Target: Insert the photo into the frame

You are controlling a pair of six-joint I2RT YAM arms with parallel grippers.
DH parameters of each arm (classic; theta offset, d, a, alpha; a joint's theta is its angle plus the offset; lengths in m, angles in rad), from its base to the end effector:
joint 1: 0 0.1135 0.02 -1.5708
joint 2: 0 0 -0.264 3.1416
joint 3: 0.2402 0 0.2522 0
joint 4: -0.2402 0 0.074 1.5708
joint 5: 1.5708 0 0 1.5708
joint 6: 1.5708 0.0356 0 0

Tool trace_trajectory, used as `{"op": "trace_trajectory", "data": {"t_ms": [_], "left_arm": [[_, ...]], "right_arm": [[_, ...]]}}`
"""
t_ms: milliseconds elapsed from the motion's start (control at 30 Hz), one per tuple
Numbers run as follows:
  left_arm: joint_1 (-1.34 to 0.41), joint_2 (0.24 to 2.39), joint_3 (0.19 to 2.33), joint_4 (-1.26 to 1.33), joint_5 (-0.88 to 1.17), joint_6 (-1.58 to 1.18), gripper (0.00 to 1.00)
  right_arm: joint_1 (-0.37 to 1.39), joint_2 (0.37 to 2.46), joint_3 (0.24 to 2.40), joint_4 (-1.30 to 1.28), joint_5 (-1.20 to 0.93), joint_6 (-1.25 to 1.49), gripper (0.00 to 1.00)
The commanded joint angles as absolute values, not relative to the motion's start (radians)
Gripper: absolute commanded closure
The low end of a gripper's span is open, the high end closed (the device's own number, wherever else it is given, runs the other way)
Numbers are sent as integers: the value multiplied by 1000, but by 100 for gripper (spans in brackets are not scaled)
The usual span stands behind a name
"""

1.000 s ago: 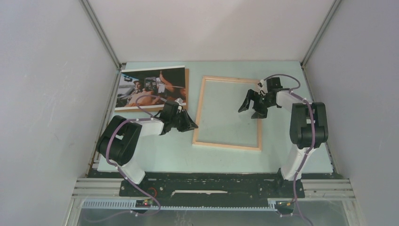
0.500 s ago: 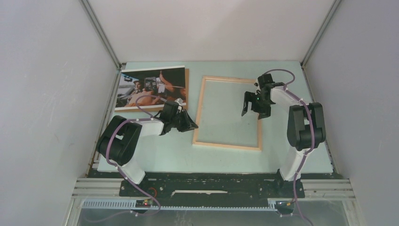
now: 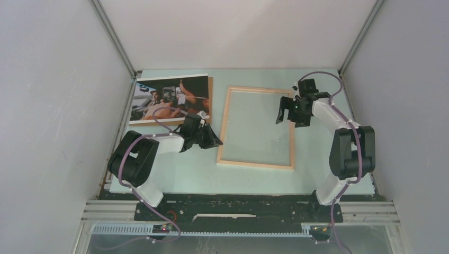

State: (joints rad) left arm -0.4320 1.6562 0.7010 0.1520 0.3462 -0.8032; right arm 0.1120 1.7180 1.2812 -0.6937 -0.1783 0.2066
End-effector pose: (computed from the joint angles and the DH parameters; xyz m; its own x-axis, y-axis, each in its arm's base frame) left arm 0.2743 -0.1398 0.1338 -0.8912 -0.3345 -0.3065 -0.0481 0.7415 -0.6692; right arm 0.3496 0.0457 0.2267 -0.9178 0.0999 -0.3842 0.0032 0.9697 0.2445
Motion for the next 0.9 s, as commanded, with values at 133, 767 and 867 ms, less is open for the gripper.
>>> {"op": "trace_trajectory", "data": {"t_ms": [133, 767, 867], "left_arm": [[-447, 1566, 711, 50, 340, -774, 65], [-446, 1494, 660, 107, 372, -793, 22], [-445, 1442, 671, 77, 360, -775, 11]], "right_arm": [[13, 1764, 1257, -512, -400, 261, 4], [123, 1488, 940, -512, -314, 331, 10], [122, 1476, 948, -506, -317, 333, 9]]}}
